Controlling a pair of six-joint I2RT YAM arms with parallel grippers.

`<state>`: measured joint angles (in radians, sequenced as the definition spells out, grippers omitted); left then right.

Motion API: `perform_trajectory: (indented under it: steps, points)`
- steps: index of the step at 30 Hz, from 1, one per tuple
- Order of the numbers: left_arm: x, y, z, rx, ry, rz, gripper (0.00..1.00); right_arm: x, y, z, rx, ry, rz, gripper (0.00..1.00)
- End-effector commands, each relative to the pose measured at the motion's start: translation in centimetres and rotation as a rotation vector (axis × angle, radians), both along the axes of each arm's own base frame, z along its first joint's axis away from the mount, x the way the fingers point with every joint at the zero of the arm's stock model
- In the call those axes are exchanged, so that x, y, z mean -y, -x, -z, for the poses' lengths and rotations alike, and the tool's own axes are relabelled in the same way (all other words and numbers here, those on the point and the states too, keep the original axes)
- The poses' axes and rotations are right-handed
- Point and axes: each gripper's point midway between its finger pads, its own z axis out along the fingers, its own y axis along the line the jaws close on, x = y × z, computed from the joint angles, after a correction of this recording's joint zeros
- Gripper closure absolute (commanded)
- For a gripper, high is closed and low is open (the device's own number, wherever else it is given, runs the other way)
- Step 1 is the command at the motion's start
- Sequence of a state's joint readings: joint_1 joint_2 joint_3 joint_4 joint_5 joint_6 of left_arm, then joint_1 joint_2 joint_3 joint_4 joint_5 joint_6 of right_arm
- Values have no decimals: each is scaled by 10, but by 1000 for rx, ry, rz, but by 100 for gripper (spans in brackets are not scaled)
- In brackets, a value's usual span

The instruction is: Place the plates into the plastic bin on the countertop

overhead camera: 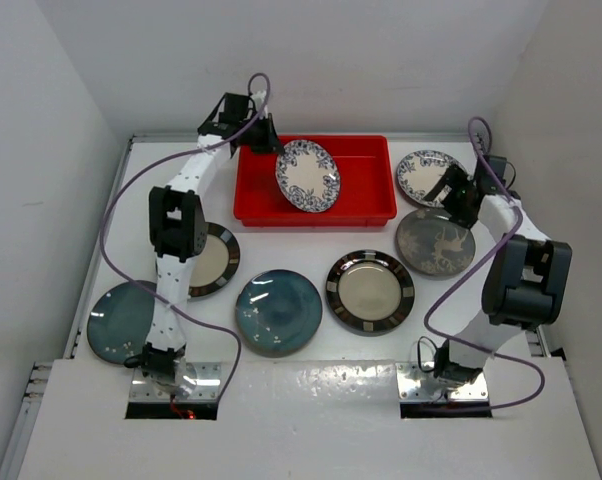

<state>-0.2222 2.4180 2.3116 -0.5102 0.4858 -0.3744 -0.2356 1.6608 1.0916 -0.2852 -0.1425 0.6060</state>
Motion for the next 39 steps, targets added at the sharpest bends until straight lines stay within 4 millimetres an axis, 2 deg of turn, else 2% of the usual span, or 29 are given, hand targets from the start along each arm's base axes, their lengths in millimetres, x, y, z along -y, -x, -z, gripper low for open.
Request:
perform_trajectory:
  steps: [1,3,4,6,7,8,10,11,12,13,16,17,18,20,21,24,26,27,28,30,31,32,35,37,39]
  points:
    - [2,-22,-56,217,38,9,100,33,-33,-22,109,-7,94,10]
    - [-13,-31,-35,193,7,-27,100,42,-40,-22,119,-33,135,12]
    - [-14,-30,-31,183,5,-27,100,46,-46,-19,118,-36,145,13]
    - [-15,-24,-7,137,-13,-21,100,55,-50,-11,103,-30,174,13]
    - [-18,-23,-3,134,-32,-28,96,59,-56,-14,111,-23,184,13]
    - [-25,-19,10,101,-59,-56,89,67,-57,-1,83,-22,213,14]
    - [-31,-16,25,70,-93,-74,77,75,-64,5,81,-52,261,16]
    - [-33,-13,24,66,-109,-74,68,79,-67,10,83,-61,276,19]
    - [-37,-11,30,47,-126,-89,64,88,-72,6,103,-58,290,21]
    - [-39,-11,32,43,-139,-91,57,93,-77,11,99,-48,299,21]
    - [-44,-7,38,31,-166,-102,52,102,-85,27,63,-18,298,22]
    - [-44,-7,38,36,-173,-97,52,108,-91,21,66,2,300,22]
    - [-44,-7,35,38,-173,-97,50,113,-90,37,28,20,311,24]
    - [-43,-6,26,46,-165,-90,49,117,-94,38,20,32,316,24]
    - [-42,-11,15,73,-158,-93,49,120,-93,49,4,27,327,25]
    - [-42,-9,-14,121,-155,-79,46,118,-104,60,47,-10,321,28]
    - [-43,-8,-43,177,-154,-76,44,115,-109,69,44,-60,330,31]
    - [-44,-5,-51,194,-171,-63,43,112,-119,63,76,-83,328,35]
    - [-45,-1,-61,212,-178,-57,42,110,-119,75,63,-113,335,36]
    - [-57,4,-87,270,-209,-61,40,108,-126,77,86,-145,344,40]
    - [-62,5,-91,280,-230,-79,40,107,-127,84,80,-162,357,42]
    - [-77,3,-99,292,-236,-111,39,108,-128,85,85,-172,369,43]
    - [-97,12,-114,292,-240,-142,39,106,-128,96,78,-203,391,62]
    - [-111,18,-110,263,-236,-148,39,106,-132,94,107,-217,388,77]
    - [-126,21,-119,271,-232,-170,39,105,-130,94,108,-226,389,89]
